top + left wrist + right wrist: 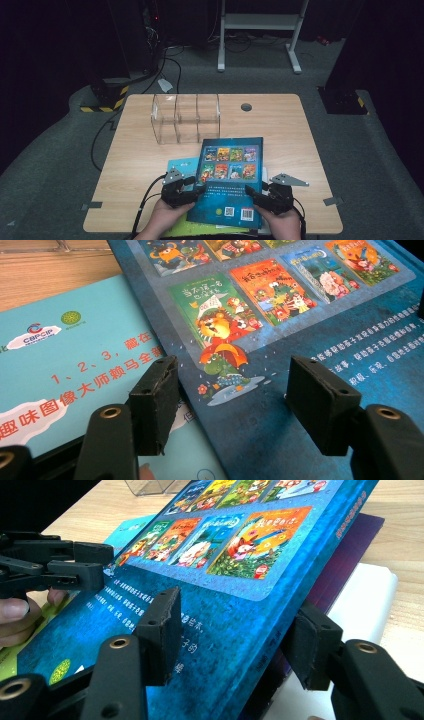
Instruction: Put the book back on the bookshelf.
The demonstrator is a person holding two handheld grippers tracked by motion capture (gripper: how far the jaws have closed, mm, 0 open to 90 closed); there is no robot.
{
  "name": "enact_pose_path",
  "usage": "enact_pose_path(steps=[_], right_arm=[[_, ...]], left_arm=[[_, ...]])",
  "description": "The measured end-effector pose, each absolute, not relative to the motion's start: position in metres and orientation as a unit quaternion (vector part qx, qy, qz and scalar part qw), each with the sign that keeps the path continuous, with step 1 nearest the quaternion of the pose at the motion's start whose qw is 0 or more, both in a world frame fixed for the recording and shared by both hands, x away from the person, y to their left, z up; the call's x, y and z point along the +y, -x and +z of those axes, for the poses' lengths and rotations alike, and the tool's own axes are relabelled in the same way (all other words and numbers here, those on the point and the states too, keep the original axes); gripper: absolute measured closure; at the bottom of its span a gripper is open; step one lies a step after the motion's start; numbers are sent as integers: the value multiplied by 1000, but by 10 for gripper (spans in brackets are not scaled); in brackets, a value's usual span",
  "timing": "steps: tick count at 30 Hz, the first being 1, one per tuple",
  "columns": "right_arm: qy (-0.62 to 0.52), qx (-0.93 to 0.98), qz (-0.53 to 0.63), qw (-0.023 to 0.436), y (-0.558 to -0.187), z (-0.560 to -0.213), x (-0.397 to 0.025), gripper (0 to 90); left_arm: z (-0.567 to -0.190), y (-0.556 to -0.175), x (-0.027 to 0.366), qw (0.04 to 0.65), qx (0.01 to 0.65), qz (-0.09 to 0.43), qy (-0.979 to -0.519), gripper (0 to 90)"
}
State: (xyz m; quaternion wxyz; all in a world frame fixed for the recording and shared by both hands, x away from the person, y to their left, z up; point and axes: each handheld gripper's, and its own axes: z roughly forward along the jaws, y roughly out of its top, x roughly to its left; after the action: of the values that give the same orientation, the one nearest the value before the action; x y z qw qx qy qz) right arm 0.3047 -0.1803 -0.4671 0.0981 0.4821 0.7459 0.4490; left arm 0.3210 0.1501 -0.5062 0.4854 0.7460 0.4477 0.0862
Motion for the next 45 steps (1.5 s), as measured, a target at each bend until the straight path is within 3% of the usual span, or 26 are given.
enact_pose_path(steps=[8,29,45], right_arm=[[-468,749,455,116,-300,-463,-179,453],[-444,747,474,144,-291,-454,-178,495],[-400,752,488,189,-281,-445,-173,495]], left_arm=[[-507,-323,152,489,453,80,-742,315],[-507,-325,156,498,459,60,-733,272],[-507,-330,161,528,466,8,-710,217]])
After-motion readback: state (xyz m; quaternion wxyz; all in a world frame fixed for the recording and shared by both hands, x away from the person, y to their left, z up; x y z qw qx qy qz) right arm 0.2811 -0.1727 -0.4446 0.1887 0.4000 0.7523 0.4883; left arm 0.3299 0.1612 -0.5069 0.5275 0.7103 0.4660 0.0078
